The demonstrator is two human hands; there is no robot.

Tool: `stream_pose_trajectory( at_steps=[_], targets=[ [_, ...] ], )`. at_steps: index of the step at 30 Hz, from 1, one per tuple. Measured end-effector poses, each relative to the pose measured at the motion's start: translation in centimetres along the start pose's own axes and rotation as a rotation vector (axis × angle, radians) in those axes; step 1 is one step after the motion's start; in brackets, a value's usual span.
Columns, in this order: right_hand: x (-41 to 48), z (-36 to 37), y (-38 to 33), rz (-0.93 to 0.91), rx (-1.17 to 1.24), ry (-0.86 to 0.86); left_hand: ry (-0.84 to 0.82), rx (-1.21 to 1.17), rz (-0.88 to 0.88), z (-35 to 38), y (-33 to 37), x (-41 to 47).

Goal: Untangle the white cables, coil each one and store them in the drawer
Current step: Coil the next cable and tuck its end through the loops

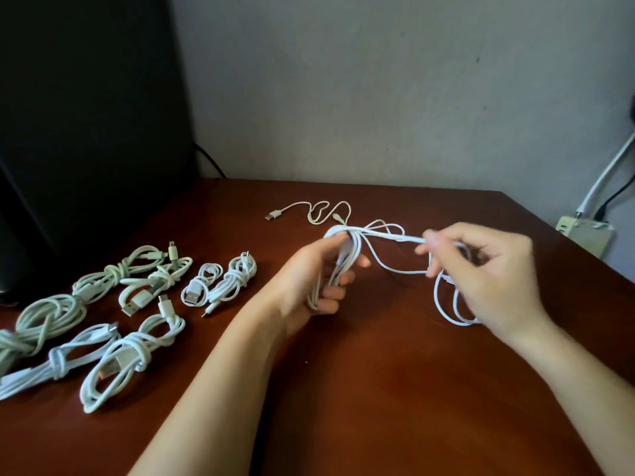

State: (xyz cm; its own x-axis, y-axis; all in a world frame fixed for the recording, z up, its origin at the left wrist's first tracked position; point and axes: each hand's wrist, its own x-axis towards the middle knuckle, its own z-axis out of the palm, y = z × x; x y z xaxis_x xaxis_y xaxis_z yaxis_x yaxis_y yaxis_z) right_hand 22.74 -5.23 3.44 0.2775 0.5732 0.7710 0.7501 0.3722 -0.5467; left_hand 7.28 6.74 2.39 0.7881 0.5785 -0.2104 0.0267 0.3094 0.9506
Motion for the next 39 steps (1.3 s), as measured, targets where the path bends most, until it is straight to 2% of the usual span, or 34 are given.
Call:
stream_pose_trajectory(
  at_steps=[3,6,10,18,23,28,39],
  targets=[
    [-0.9,1.1,0.1,-0.215,-0.233,-0.077,0.014,-0.148,0.017,0.0,0.2,-0.1],
    [-1.7,2.3,0.4,-0.283,-0.336,-0.100,-0.007,-0.254,0.049,0.6,0.3,-0.2],
    [-2.2,3.0,0.5,-0.218,-0.364,-0.162,-0.034,-0.285,0.057,1.2,0.4,-0.2],
    [-2.6,2.9,1.3,-0.077,-0.503,-0.333,-0.054,-0.081,0.069,1.9,-0.1,-0.1],
    [-2.6,3.0,1.5,-0.073,-0.518,-0.337,-0.002,0.006,0.178,1.7,-0.8,0.1],
    [-2.5,3.0,0.7,-0.172,-0.589,-0.319,0.114,0.068,0.241,1.5,-1.3,0.5],
    [-1.0,1.5,2.2,-0.141,-0.505,-0.216,0.304,-0.043,0.440,0.4,-0.8,0.8]
  ],
)
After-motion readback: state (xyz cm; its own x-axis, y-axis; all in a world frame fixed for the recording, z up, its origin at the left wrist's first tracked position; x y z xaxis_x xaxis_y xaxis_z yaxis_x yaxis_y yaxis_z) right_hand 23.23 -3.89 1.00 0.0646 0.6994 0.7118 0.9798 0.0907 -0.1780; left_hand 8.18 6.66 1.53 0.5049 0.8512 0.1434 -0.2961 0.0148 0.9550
